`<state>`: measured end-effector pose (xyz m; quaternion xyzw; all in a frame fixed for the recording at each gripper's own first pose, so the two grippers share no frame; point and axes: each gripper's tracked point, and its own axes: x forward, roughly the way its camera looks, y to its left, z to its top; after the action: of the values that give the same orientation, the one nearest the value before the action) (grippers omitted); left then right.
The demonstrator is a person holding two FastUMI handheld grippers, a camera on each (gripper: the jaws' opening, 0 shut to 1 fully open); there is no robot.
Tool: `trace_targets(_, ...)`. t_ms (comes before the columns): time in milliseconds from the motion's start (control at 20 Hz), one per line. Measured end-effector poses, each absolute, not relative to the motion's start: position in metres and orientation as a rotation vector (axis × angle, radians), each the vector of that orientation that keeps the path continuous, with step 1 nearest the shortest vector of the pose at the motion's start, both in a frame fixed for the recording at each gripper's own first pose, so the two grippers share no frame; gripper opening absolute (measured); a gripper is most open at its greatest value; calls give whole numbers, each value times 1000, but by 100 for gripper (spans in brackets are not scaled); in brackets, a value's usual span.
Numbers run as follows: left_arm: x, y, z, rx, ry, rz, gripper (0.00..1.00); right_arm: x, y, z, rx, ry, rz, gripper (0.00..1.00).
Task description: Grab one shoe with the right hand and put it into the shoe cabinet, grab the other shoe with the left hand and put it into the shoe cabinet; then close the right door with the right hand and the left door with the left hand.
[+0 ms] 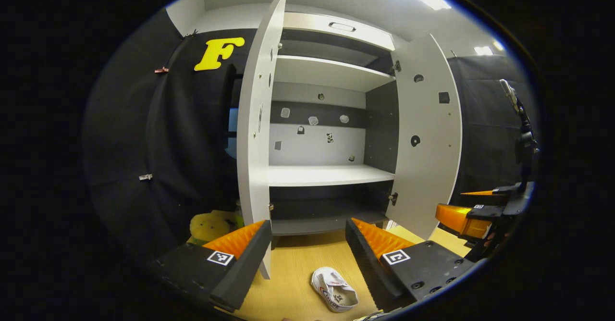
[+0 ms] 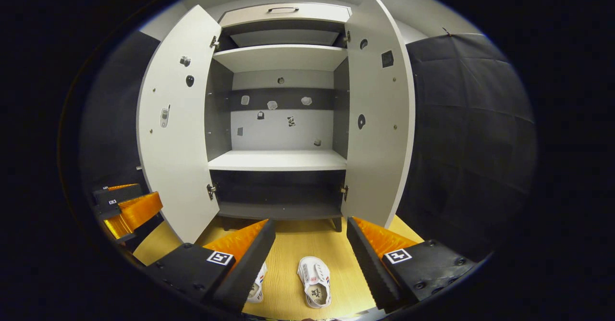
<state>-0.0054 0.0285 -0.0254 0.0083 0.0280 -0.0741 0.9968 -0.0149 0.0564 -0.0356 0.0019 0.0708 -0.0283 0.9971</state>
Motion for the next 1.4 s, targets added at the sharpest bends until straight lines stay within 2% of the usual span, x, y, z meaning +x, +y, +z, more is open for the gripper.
trace_targets(300, -3, 26, -41, 53, 103, -106, 96, -3, 65, -99, 0, 263, 47, 98)
trace_targets(900, 1, 1, -88, 56, 285, -20, 96, -13, 64, -279, 151, 709, 176, 99)
trace_targets(1250, 4, 11, -109, 100, 343, 15, 96, 3, 58, -348, 209, 838, 100, 96)
trace_targets(1400, 2, 17, -121, 84, 364, 42, 96, 17, 64, -362, 214, 837, 85, 94)
